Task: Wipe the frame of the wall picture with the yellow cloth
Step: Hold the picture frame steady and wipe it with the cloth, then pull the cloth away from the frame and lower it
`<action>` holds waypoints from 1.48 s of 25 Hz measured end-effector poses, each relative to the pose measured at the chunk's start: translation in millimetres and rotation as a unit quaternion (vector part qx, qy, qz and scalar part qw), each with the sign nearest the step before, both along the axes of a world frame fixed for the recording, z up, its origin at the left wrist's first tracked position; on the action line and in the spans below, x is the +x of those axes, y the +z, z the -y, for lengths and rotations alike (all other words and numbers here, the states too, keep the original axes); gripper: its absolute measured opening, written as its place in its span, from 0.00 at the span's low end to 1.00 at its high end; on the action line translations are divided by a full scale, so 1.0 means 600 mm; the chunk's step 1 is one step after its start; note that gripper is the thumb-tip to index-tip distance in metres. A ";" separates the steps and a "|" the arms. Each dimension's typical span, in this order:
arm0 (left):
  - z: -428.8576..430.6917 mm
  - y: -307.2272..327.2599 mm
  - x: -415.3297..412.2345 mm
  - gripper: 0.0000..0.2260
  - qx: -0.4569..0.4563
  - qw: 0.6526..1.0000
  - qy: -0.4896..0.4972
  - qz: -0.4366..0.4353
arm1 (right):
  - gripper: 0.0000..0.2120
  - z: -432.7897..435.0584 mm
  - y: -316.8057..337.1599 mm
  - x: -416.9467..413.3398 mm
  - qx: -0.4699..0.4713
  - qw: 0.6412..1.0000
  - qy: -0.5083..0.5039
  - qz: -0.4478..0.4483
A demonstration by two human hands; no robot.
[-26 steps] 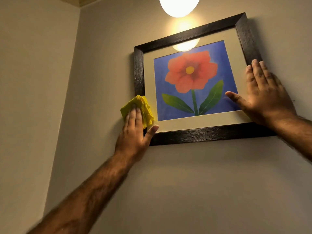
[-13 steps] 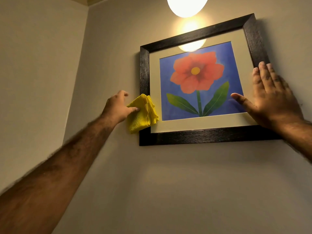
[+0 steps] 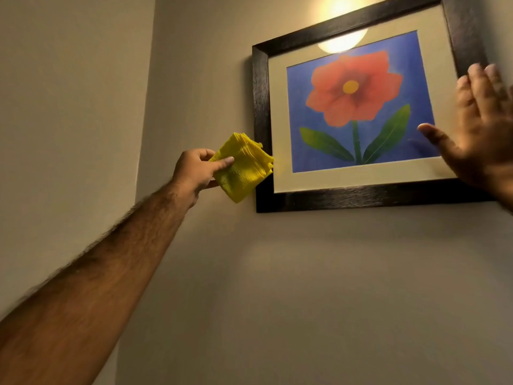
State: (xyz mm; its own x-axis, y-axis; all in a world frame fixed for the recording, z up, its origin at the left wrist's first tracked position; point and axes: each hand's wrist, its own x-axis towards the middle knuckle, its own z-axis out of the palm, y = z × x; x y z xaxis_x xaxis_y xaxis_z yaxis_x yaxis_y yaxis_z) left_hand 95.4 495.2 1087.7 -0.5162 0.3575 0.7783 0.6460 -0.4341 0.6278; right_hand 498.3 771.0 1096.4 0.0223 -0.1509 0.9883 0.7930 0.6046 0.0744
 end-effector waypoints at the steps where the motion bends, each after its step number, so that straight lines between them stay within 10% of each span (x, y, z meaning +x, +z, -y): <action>1: 0.012 -0.010 -0.007 0.11 -0.004 1.000 -0.001 0.006 | 0.44 0.014 -0.006 -0.009 0.027 0.999 -0.005 0.032; 6: 0.074 -0.091 -0.048 0.12 -0.012 0.999 0.006 0.033 | 0.35 0.215 -0.113 -0.212 0.142 0.950 0.174 0.218; 9: 0.117 -0.160 -0.074 0.11 -0.022 0.998 0.008 0.063 | 0.37 0.353 -0.211 -0.367 -0.070 0.876 0.412 0.239; 12: 0.172 -0.249 -0.117 0.13 -0.045 0.993 0.023 0.105 | 0.39 0.417 -0.278 -0.496 -0.394 0.700 0.563 0.196; 15: 0.239 -0.342 -0.167 0.10 -0.064 0.986 0.032 0.153 | 0.19 0.439 -0.341 -0.595 -0.552 0.499 0.639 0.197; 29: 0.632 -0.900 -0.305 0.12 -0.083 0.854 0.088 0.506 | 0.09 0.678 -0.879 -0.895 -0.790 0.149 0.529 0.270; 37: 0.788 -1.265 -0.283 0.18 -0.143 0.724 0.219 0.638 | 0.11 0.835 -1.282 -0.932 -0.855 0.052 0.389 0.338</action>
